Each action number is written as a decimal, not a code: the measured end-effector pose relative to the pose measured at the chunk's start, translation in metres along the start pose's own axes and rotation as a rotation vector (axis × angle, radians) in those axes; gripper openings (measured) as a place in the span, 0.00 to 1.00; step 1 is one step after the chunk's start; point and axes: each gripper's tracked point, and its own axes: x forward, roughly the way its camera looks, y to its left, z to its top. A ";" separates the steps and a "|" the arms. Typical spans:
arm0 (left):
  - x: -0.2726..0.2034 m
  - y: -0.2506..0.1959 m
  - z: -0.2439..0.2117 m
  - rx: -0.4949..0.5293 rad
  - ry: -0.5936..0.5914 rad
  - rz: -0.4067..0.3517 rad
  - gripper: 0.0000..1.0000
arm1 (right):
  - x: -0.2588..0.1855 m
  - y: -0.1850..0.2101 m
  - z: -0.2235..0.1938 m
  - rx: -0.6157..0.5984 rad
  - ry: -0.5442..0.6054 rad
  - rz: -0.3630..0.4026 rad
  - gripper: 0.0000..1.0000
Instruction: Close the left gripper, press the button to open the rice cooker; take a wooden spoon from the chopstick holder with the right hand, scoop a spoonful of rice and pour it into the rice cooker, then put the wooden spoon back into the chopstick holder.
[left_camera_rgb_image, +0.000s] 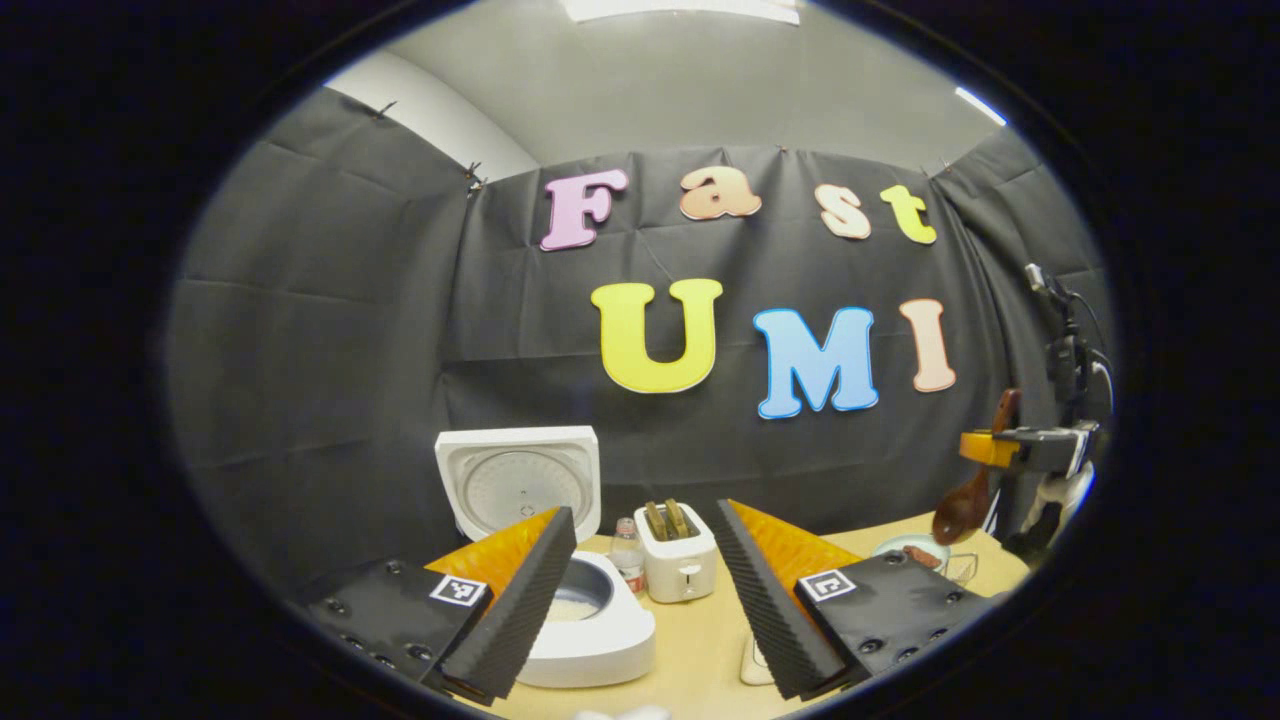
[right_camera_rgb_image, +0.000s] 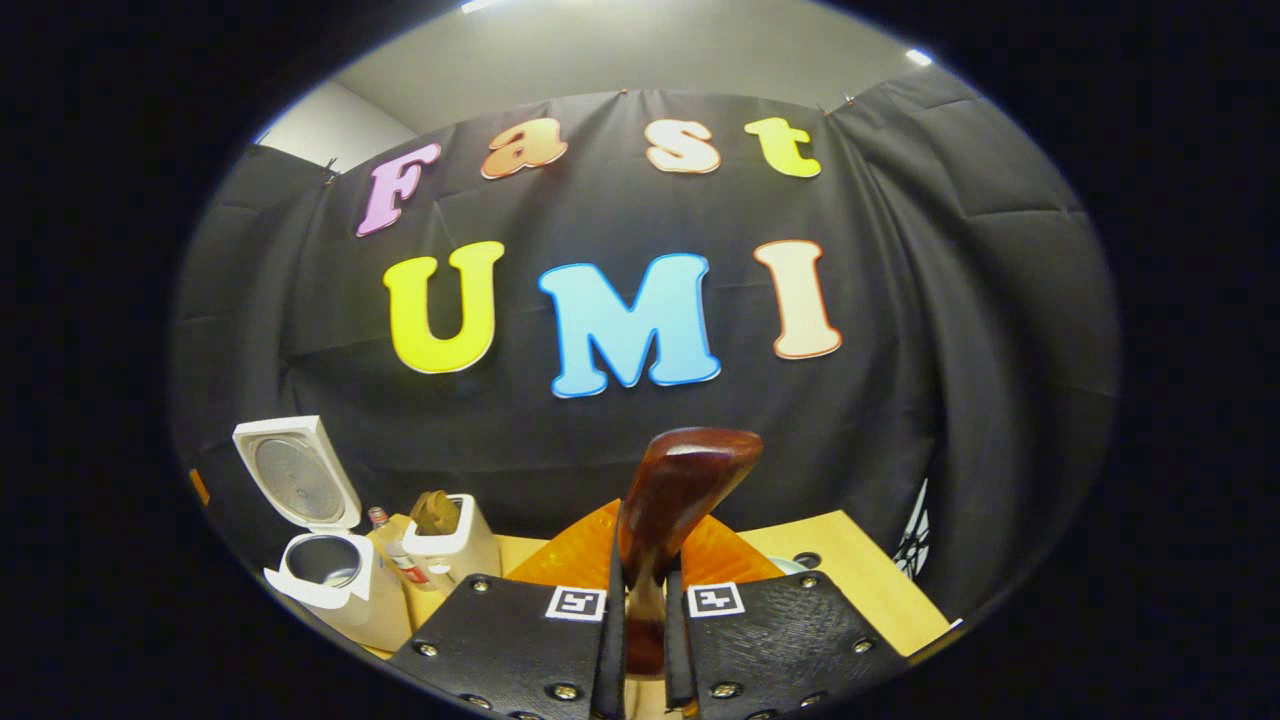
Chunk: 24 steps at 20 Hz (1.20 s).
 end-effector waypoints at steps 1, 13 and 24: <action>0.001 0.005 -0.004 -0.001 0.008 -0.001 0.99 | 0.001 0.017 -0.012 -0.021 0.014 0.014 0.15; 0.012 0.032 -0.034 -0.021 0.036 -0.027 0.99 | 0.033 0.100 -0.181 -0.477 0.167 0.065 0.16; 0.024 0.034 -0.058 -0.002 0.080 -0.043 0.97 | 0.047 0.092 -0.249 -0.352 0.295 0.074 0.16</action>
